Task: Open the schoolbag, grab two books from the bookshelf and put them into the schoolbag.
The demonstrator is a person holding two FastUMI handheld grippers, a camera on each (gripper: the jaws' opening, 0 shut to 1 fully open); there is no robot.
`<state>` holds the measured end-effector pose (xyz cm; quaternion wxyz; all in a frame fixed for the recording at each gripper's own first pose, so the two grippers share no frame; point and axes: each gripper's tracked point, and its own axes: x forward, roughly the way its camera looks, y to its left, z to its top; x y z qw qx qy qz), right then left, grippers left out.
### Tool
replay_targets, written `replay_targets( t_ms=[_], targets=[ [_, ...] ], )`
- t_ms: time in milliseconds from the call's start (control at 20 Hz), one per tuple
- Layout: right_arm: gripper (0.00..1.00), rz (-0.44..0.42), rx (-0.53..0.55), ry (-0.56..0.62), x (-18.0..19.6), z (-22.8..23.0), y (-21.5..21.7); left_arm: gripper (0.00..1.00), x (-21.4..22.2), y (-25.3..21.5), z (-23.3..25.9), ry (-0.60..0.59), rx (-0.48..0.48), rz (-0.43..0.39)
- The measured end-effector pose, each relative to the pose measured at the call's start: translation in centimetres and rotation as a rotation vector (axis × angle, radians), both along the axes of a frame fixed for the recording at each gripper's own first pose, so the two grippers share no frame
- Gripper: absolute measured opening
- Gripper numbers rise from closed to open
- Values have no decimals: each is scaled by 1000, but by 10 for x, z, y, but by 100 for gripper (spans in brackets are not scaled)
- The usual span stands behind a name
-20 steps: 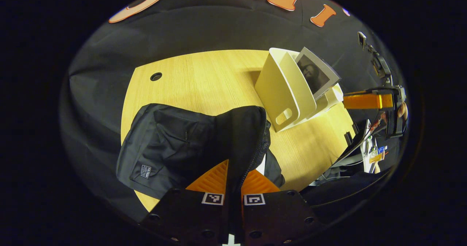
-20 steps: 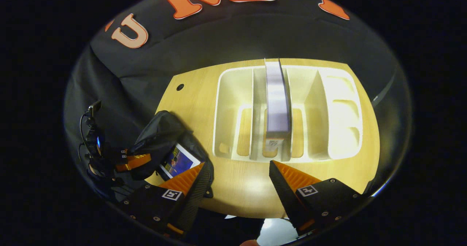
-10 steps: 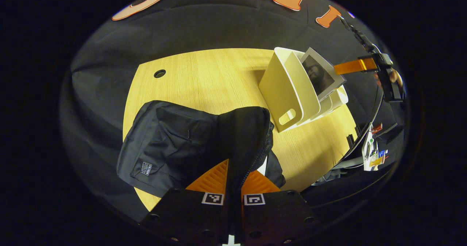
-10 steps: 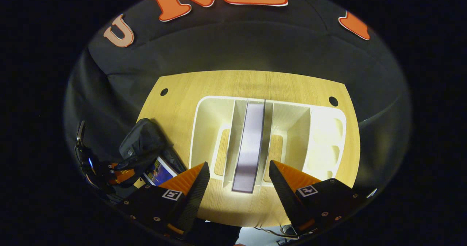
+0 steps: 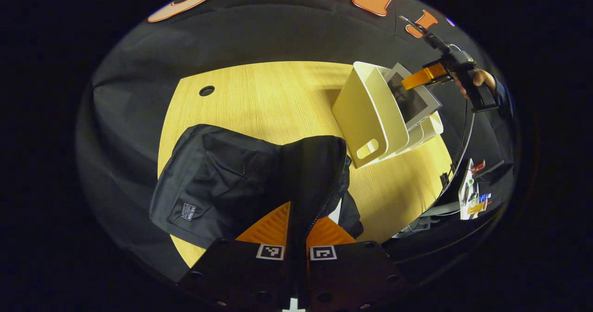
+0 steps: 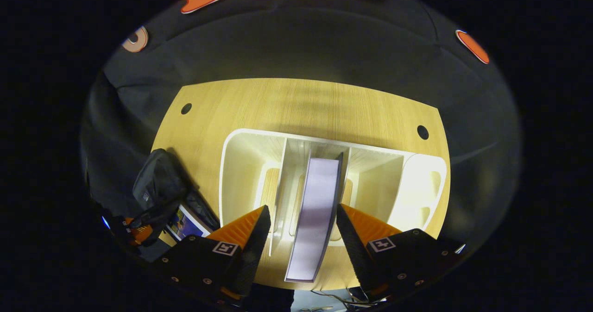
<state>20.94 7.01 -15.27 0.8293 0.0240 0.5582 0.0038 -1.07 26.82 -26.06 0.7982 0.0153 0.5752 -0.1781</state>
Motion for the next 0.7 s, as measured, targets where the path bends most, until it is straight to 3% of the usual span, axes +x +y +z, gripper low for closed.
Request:
replay_targets(
  t_ms=[150,200,250,300,350,700],
  targets=[
    [76,-13,-30,17,5,-8,-2,6,2,2,1,-2,1,-2],
    [59,-19,-34,27,5,-11,-2,6,2,2,1,-1,0,-3],
    [64,-29,-34,37,5,-13,-2,6,2,2,1,-1,-1,-5],
    [48,-38,-43,42,4,-14,-5,6,2,2,1,0,-3,-6],
    [43,-50,-42,48,3,-15,-6,6,3,2,1,-1,-5,-10],
    [37,-91,-18,53,-22,5,-9,7,2,0,0,-2,-27,-33]
  ],
)
